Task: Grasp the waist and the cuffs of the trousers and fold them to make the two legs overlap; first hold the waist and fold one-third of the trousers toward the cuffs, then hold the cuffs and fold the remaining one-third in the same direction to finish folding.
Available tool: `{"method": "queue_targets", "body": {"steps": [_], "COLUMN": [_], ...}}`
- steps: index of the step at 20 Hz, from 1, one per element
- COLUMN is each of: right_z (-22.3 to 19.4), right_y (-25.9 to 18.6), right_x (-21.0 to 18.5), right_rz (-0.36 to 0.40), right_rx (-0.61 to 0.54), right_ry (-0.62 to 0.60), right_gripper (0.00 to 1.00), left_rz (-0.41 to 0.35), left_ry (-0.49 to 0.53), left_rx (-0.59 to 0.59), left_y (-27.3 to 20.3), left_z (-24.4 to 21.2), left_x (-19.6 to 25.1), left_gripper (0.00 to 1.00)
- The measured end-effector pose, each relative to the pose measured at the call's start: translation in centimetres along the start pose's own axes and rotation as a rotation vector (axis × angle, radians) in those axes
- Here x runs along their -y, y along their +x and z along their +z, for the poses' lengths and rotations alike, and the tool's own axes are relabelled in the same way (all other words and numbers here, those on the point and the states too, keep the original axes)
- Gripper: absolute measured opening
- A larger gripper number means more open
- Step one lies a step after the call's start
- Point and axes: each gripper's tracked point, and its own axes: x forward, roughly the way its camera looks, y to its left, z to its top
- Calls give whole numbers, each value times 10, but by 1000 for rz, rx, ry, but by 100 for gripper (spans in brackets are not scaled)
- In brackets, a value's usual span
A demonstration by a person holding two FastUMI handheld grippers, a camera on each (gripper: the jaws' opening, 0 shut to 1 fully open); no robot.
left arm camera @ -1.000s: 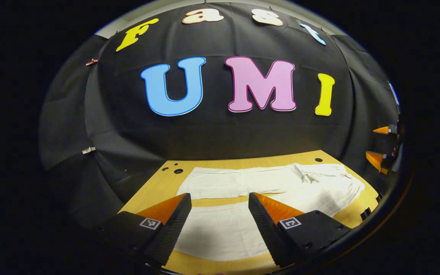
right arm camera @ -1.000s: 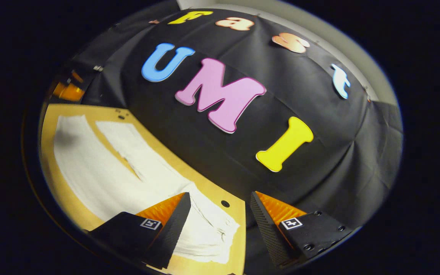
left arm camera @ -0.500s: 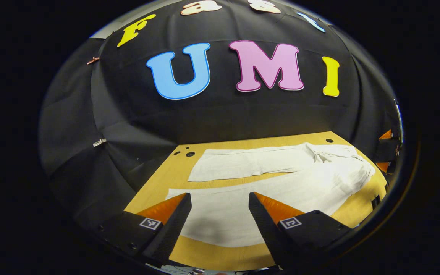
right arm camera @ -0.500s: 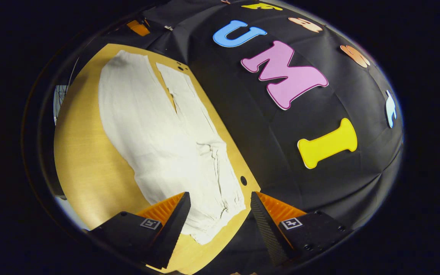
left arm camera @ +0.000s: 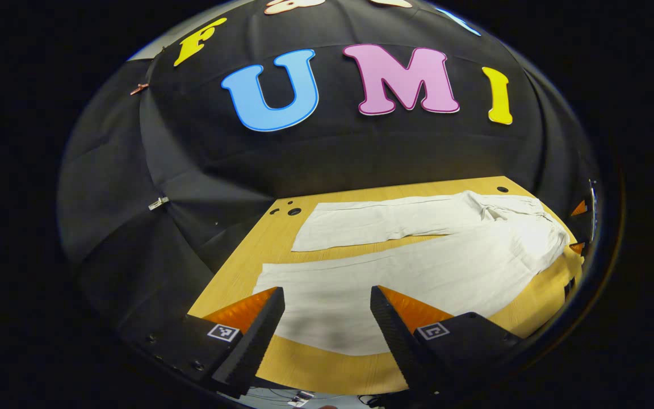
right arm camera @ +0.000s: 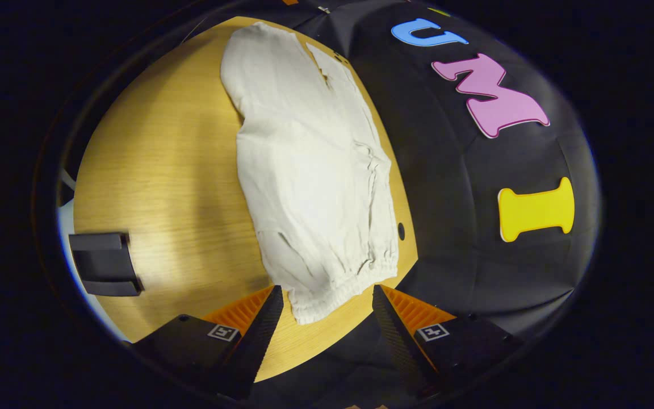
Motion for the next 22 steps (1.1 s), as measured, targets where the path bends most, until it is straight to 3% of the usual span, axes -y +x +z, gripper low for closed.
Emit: {"method": "queue_targets", "body": {"steps": [3,9,13,17,19,20,22], "right_z": [-16,-17,-14,-16,-18,-17,-17], "right_y": [14,35,52,67,72,73,75], "right_x": [-10,2,13,17,11,11,9], "right_rz": [37,15,-28,-14,26,34,43], "right_rx": [-42,-4,12,-25,-48,-55,-70], "right_ry": [-40,-47,-117,-68,-32,-31,-41], "right_gripper": [98,96,91,89,72,55,37], "left_rz": [17,73,118,153,168,183,194], "left_ry": [-60,-128,-191,-236,-209,-185,-124], "left_rx": [-38,-138,-181,-195,-198,-207,-242], "left_y": [1,2,4,1,2,3,8], "left_z": [-8,-46,-57,-63,-70,-77,-93], "left_x": [0,-15,-31,-42,-51,-58,-70], "left_gripper": [98,98,98,98,98,98,98]}}
